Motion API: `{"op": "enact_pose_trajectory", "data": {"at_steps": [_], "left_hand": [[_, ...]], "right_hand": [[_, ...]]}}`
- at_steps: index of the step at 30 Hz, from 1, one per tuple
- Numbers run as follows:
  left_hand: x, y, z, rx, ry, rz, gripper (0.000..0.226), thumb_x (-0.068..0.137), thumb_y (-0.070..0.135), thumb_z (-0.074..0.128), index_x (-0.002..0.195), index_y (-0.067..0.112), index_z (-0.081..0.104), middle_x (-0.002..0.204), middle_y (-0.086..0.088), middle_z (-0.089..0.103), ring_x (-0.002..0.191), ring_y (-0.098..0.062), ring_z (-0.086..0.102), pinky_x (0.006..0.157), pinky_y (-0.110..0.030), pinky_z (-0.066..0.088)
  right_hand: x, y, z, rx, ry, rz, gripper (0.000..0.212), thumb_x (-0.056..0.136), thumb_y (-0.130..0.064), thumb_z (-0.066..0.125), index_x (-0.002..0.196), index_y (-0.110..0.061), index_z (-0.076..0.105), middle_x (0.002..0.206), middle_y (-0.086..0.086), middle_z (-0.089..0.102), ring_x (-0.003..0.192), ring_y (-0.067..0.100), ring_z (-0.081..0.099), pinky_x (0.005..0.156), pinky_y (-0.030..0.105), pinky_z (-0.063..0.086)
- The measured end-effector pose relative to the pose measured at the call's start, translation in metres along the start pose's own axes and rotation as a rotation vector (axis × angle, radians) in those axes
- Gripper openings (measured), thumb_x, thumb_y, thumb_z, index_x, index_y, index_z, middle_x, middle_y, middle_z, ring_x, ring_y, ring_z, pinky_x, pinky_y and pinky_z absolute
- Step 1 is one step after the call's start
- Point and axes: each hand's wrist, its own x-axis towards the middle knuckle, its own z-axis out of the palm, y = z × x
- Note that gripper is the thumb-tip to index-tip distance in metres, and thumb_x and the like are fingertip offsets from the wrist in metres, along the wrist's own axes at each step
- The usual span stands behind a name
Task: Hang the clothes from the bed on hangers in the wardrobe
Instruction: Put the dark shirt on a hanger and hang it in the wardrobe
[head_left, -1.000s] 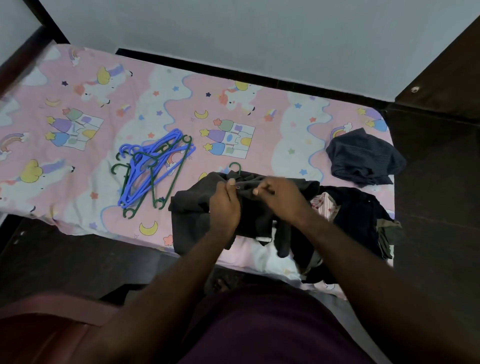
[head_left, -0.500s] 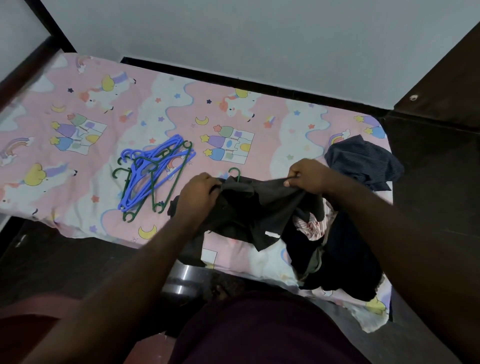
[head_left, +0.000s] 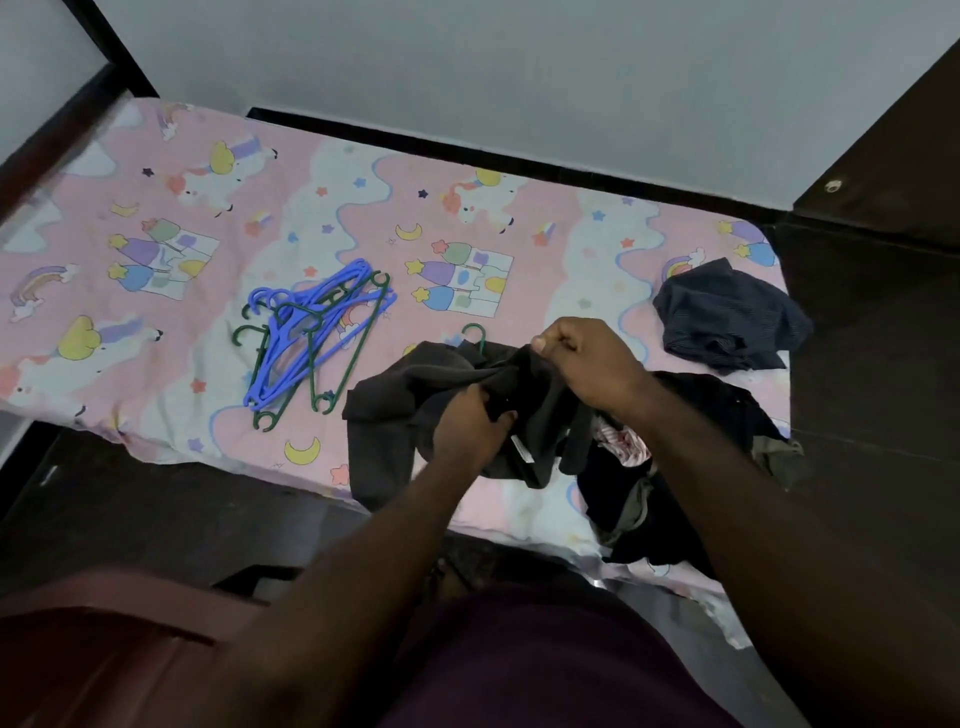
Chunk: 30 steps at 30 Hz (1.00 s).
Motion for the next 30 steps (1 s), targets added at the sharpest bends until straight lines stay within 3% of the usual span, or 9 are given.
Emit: {"op": "enact_pose_trajectory", "data": {"at_steps": [5, 11, 14, 16, 19, 23, 26, 28, 30], "left_hand": [[0.005, 0.003, 0.017, -0.045, 0.118, -0.117, 0.045, 0.088, 0.049, 0.06, 0.121, 0.017, 0.059, 0.118, -0.005, 0.065, 0.11, -0.029, 0.06, 0.086, -0.04, 0.049], [0.013, 0.01, 0.014, -0.153, 0.217, 0.016, 0.021, 0.092, 0.024, 0.055, 0.104, 0.012, 0.068, 0.101, -0.007, 0.071, 0.096, -0.029, 0.065, 0.085, -0.039, 0.052], [0.01, 0.017, 0.018, -0.16, 0.156, -0.023, 0.037, 0.083, 0.039, 0.064, 0.113, 0.018, 0.062, 0.11, -0.001, 0.068, 0.103, -0.024, 0.063, 0.09, -0.041, 0.051], [0.01, 0.027, 0.021, -0.141, 0.147, -0.105, 0.049, 0.08, 0.052, 0.064, 0.118, 0.02, 0.059, 0.113, 0.001, 0.065, 0.104, -0.023, 0.061, 0.091, -0.04, 0.05], [0.021, 0.035, 0.016, -0.091, 0.218, -0.18, 0.035, 0.091, 0.04, 0.056, 0.114, 0.013, 0.059, 0.11, -0.006, 0.066, 0.102, -0.028, 0.063, 0.089, -0.041, 0.052], [0.032, 0.02, -0.003, -0.018, 0.249, -0.136, 0.025, 0.097, 0.022, 0.051, 0.115, 0.009, 0.062, 0.107, -0.009, 0.067, 0.1, -0.028, 0.063, 0.089, -0.038, 0.051], [0.028, 0.002, -0.015, 0.102, 0.182, 0.003, 0.025, 0.098, 0.017, 0.05, 0.117, 0.011, 0.065, 0.109, -0.009, 0.068, 0.101, -0.026, 0.063, 0.091, -0.035, 0.049], [0.026, -0.002, -0.03, 0.182, 0.138, 0.073, 0.024, 0.098, 0.017, 0.051, 0.115, 0.011, 0.066, 0.109, -0.01, 0.068, 0.101, -0.026, 0.063, 0.092, -0.034, 0.047], [0.024, 0.005, -0.05, 0.172, 0.168, 0.135, 0.02, 0.095, 0.016, 0.056, 0.109, 0.009, 0.069, 0.104, -0.01, 0.069, 0.096, -0.026, 0.064, 0.087, -0.033, 0.046]], "right_hand": [[-0.008, -0.007, -0.002, 0.039, -0.025, -0.012, 0.023, 0.098, -0.026, 0.058, 0.082, -0.01, 0.062, 0.078, 0.01, 0.065, 0.071, 0.017, 0.056, 0.071, 0.031, 0.047], [-0.015, 0.006, -0.014, 0.129, -0.03, 0.039, 0.027, 0.099, -0.028, 0.056, 0.079, -0.01, 0.06, 0.071, 0.004, 0.057, 0.067, 0.014, 0.05, 0.069, 0.031, 0.042], [-0.015, 0.008, -0.016, 0.236, -0.063, 0.093, 0.03, 0.1, -0.027, 0.055, 0.071, -0.017, 0.055, 0.065, -0.003, 0.052, 0.063, 0.011, 0.045, 0.068, 0.03, 0.038], [-0.015, 0.006, -0.014, 0.326, -0.104, 0.132, 0.031, 0.099, -0.027, 0.056, 0.072, -0.013, 0.054, 0.068, 0.005, 0.05, 0.066, 0.017, 0.043, 0.07, 0.033, 0.037], [-0.018, 0.004, -0.011, 0.423, -0.137, 0.171, 0.028, 0.097, -0.028, 0.058, 0.076, -0.01, 0.059, 0.071, 0.008, 0.053, 0.069, 0.019, 0.045, 0.072, 0.035, 0.037], [-0.018, 0.009, -0.023, 0.009, -0.198, 0.135, 0.024, 0.091, -0.03, 0.067, 0.072, -0.018, 0.061, 0.07, -0.005, 0.06, 0.065, 0.009, 0.052, 0.065, 0.027, 0.04], [-0.012, 0.017, -0.032, -0.351, -0.282, 0.094, 0.034, 0.086, -0.026, 0.072, 0.06, -0.019, 0.051, 0.063, -0.002, 0.051, 0.067, 0.017, 0.051, 0.06, 0.029, 0.035], [-0.004, 0.021, -0.036, -0.462, -0.253, 0.066, 0.035, 0.089, -0.025, 0.067, 0.061, -0.015, 0.05, 0.064, 0.001, 0.049, 0.072, 0.021, 0.049, 0.059, 0.03, 0.031], [0.002, 0.02, -0.04, -0.466, -0.143, 0.061, 0.027, 0.093, -0.025, 0.062, 0.073, -0.007, 0.059, 0.076, 0.006, 0.055, 0.078, 0.021, 0.051, 0.063, 0.028, 0.03]]}}
